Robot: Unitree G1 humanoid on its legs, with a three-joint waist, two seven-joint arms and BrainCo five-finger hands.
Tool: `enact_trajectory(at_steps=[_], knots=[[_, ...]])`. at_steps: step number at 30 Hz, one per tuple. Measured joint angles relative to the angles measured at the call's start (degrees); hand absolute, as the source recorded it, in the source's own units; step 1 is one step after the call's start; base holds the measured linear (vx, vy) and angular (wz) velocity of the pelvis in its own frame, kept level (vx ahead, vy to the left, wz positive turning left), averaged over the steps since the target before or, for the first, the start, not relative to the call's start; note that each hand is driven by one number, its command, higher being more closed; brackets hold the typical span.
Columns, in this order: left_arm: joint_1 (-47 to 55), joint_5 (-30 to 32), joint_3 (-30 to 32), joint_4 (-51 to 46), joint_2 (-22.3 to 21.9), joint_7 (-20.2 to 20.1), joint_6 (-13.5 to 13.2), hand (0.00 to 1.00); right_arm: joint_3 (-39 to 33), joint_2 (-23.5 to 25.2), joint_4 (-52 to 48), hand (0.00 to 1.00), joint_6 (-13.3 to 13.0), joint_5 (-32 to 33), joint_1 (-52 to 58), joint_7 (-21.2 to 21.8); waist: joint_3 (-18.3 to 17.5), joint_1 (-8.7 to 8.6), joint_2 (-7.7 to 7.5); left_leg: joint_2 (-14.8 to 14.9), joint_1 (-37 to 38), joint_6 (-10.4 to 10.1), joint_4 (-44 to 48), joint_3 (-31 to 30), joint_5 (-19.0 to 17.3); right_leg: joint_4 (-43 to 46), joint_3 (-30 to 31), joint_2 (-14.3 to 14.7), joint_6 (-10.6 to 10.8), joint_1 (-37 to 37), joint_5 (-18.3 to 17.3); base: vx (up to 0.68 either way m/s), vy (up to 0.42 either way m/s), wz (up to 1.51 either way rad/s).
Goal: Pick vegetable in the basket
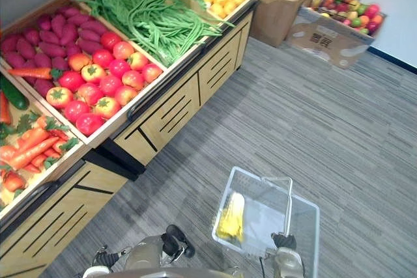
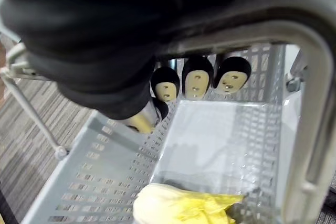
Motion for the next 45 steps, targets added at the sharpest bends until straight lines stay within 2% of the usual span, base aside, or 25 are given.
enact_trajectory(at_steps=[1,2,3,4,5,6,8,9,10,11,12,13,14,15,16,17,18,19,21,25,28,34,38,42,45], knots=[[0.2,0.0,0.0,0.0,-0.1,0.0,0.3,0.0,0.1,0.1,0.5,1.0,0.0,-0.1,-0.3,0.0,0.1,0.19,-0.14,-0.2,1.4,0.0,-1.6,0.1,0.0,3.9,-0.2,-0.8,0.0,-0.4,0.0,0.23,0.073,0.52],[0.7,0.0,-0.1,-0.1,0.0,-0.1,0.4,0.0,0.1,0.1,1.1,1.0,0.0,-0.3,-0.7,0.1,0.1,0.21,-0.25,-0.5,3.6,0.0,-3.6,0.1,0.0,12.4,-0.1,-2.9,0.0,-1.9,0.0,0.27,0.077,0.51],[1.3,0.0,-0.1,-0.7,0.4,-0.1,0.4,0.0,0.8,0.1,1.6,1.0,0.0,-0.4,-0.8,0.2,-0.2,0.19,-0.55,-1.0,5.6,-0.1,-5.3,0.0,0.0,23.3,0.3,-6.3,1.2,-4.2,1.3,0.23,0.066,0.46],[1.6,0.0,0.0,-1.3,0.6,-0.2,0.4,0.0,1.5,0.1,1.8,1.0,0.1,-0.4,-0.8,0.3,-0.2,0.24,-1.25,-1.4,6.5,-0.2,-6.2,-0.3,-0.1,28.8,0.8,-8.1,1.4,-5.8,3.2,0.3,0.025,0.49],[2.1,0.0,-0.1,-2.5,0.9,-0.1,0.4,0.0,2.2,0.1,1.8,1.0,0.0,-0.5,-0.8,0.4,-0.2,0.17,-2.11,-1.8,8.4,-1.2,-8.3,-2.1,0.3,39.5,3.6,-11.2,0.8,-10.2,10.6,0.23,-0.017,0.48],[2.1,0.0,-0.1,-3.3,1.2,-0.1,0.4,0.0,2.3,0.0,1.6,1.0,-0.5,-0.5,-1.0,0.6,-0.1,0.11,-2.03,-1.9,9.4,-2.5,-9.6,-3.7,0.4,46.3,6.6,-12.7,0.9,-14.1,11.5,0.36,-0.068,0.64],[1.4,0.0,-0.3,-4.8,1.6,0.0,0.6,0.0,2.2,-0.6,1.0,1.0,0.0,-0.4,-1.9,0.6,0.1,-0.19,-2.27,-1.6,11.6,-3.2,-11.4,-7.9,0.2,54.5,11.2,-12.9,0.0,-19.9,5.2,0.32,-0.147,0.87],[1.1,0.0,-0.4,-6.1,1.5,0.2,0.4,0.0,1.8,-0.7,0.8,1.0,0.0,-0.4,-1.1,0.4,0.4,-0.46,-1.84,-0.6,13.1,-3.9,-11.4,-10.5,0.2,54.9,12.9,-11.7,-1.4,-22.5,1.2,0.31,-0.198,1.32],[1.0,0.0,-0.2,-7.0,1.6,0.3,0.3,0.0,1.7,-0.7,0.1,1.0,-0.3,-0.3,-0.1,-0.1,0.3,-1.24,-1.51,0.7,14.1,-6.2,-11.2,-13.3,0.8,52.0,13.4,-10.9,-2.6,-25.2,-1.7,0.38,-0.284,1.31],[1.0,-0.1,0.0,-7.1,1.5,0.5,0.2,0.0,1.8,-0.7,-0.6,1.0,-0.4,-0.3,0.2,-0.2,0.4,-1.71,-1.54,1.1,14.3,-6.8,-11.1,-14.7,1.1,49.5,13.9,-10.5,-3.0,-26.5,-2.4,0.26,-0.247,1.35],[0.5,-0.2,0.2,-7.0,1.8,1.1,0.2,0.0,1.7,-0.9,-1.0,1.0,-0.6,-0.2,0.3,-0.3,0.4,-2.2,-1.64,2.0,14.5,-8.2,-11.0,-17.4,1.9,40.7,15.6,-9.1,-2.9,-28.8,-3.0,0.35,-0.439,1.42],[-0.1,-0.2,0.7,-6.8,2.1,1.5,0.2,0.0,1.7,-0.9,-1.2,1.0,-0.7,0.1,1.0,-0.4,0.0,-2.34,-2.54,2.3,13.8,-9.8,-11.1,-19.7,2.7,26.0,18.8,-7.1,-2.2,-28.9,0.1,0.27,-0.411,1.51],[-0.1,-0.2,0.8,-6.8,2.8,1.6,0.2,0.0,1.7,-0.6,-1.3,1.0,-0.7,0.2,2.0,-0.3,-0.7,-2.44,-4.15,1.3,13.4,-11.0,-11.3,-20.8,2.7,17.5,21.7,-6.8,-2.4,-28.5,6.6,0.34,-0.509,1.47],[-1.1,-0.2,1.1,-5.7,3.3,1.9,0.0,0.0,1.6,-0.2,-0.3,1.0,-0.7,0.2,2.5,-0.3,-0.8,-1.83,-5.28,1.6,13.6,-14.3,-12.2,-23.1,2.2,11.8,25.1,-6.0,-2.0,-26.5,6.8,0.27,-0.391,0.86],[-1.4,-0.2,1.0,-3.5,1.5,1.8,0.2,0.0,1.6,-1.1,-0.3,1.0,-0.7,0.2,1.2,0.0,-1.0,-0.9,-2.53,3.9,11.7,-14.5,-12.7,-24.0,3.0,9.1,24.7,-2.7,-2.2,-25.9,7.0,0.23,-0.346,0.53],[-1.3,-0.2,1.0,-3.1,1.0,1.8,0.2,0.0,1.6,-1.2,-0.4,1.0,-0.8,0.2,1.1,0.0,-0.9,-0.86,-2.34,4.2,11.5,-14.6,-13.0,-24.2,3.4,9.0,24.7,-2.1,-2.2,-25.9,7.0,0.14,-0.241,0.06],[-1.2,-0.2,1.4,-2.3,-0.1,1.8,0.2,0.0,1.6,-1.1,-0.3,1.0,-0.7,0.2,0.9,0.3,-1.1,-0.46,-1.03,4.8,11.6,-14.6,-14.7,-25.7,4.8,8.5,24.5,-0.9,-2.6,-25.8,6.6,0.1,-0.167,0.25],[-1.4,-0.1,1.6,-2.2,0.0,1.7,0.2,0.0,1.5,-1.3,-0.3,1.0,-0.7,0.2,0.8,0.6,-1.1,-0.42,-0.85,4.6,11.6,-14.2,-16.0,-26.8,5.8,7.5,23.3,-0.8,-3.0,-25.0,4.7,0.11,-0.15,0.37],[-1.4,0.0,1.6,-2.2,-0.1,1.8,0.1,0.0,-0.5,-1.7,0.5,1.0,0.1,0.2,1.1,1.0,-1.2,-1.12,-0.29,4.7,11.7,-14.2,-17.8,-28.5,7.3,6.1,20.8,-0.4,-3.0,-23.0,4.7,0.06,-0.088,0.62],[0.2,0.0,2.9,-1.4,0.3,1.7,0.3,0.0,-2.2,-1.2,1.5,1.0,0.6,0.2,2.2,1.2,-1.9,-1.3,-1.34,3.8,11.9,-15.5,-19.4,-29.6,8.2,2.2,19.2,-0.7,-2.1,-20.1,5.3,0.01,0.017,0.37],[1.0,-0.2,2.9,-1.1,0.6,1.7,0.3,0.0,-2.2,-1.1,1.8,1.0,0.6,0.2,2.8,1.2,-3.4,-1.38,-1.89,2.9,10.6,-15.5,-19.7,-30.8,8.2,0.4,19.0,-1.1,-1.4,-20.0,5.8,0.02,0.048,0.23],[1.1,-0.9,4.5,-1.5,0.6,2.6,0.2,0.0,-2.4,-1.3,1.9,1.0,0.5,0.2,2.9,1.1,-4.4,-1.62,-0.69,1.9,10.6,-15.5,-20.5,-33.2,8.3,-1.1,17.3,-1.9,-1.1,-18.0,6.3,0.07,0.03,0.21],[2.0,-2.8,4.9,-15.2,0.1,8.1,-0.6,0.0,-2.6,-1.2,2.0,1.0,-0.3,0.1,3.9,0.9,-4.6,-1.37,-0.55,1.6,10.0,-15.5,-20.5,-35.6,8.3,-2.1,15.2,-2.2,-1.1,-16.6,6.3,0.05,0.012,0.34],[1.9,-2.2,5.1,-33.1,0.4,18.4,-4.6,0.0,-1.6,-1.2,1.9,1.0,-1.6,0.2,4.4,-0.4,-4.6,-1.35,-0.56,0.6,8.9,-15.3,-20.2,-36.9,8.4,-2.2,14.1,-3.2,-0.9,-16.6,6.4,0.0,0.022,0.17],[0.2,0.4,5.4,-40.8,2.1,24.7,-4.7,0.0,-0.4,-1.2,1.9,1.0,-2.1,0.2,4.7,-1.1,-4.8,-1.44,-0.73,0.2,8.9,-15.3,-20.2,-36.8,8.4,-2.2,14.3,-3.7,-0.7,-16.6,6.5,0.0,0.0,0.0]])
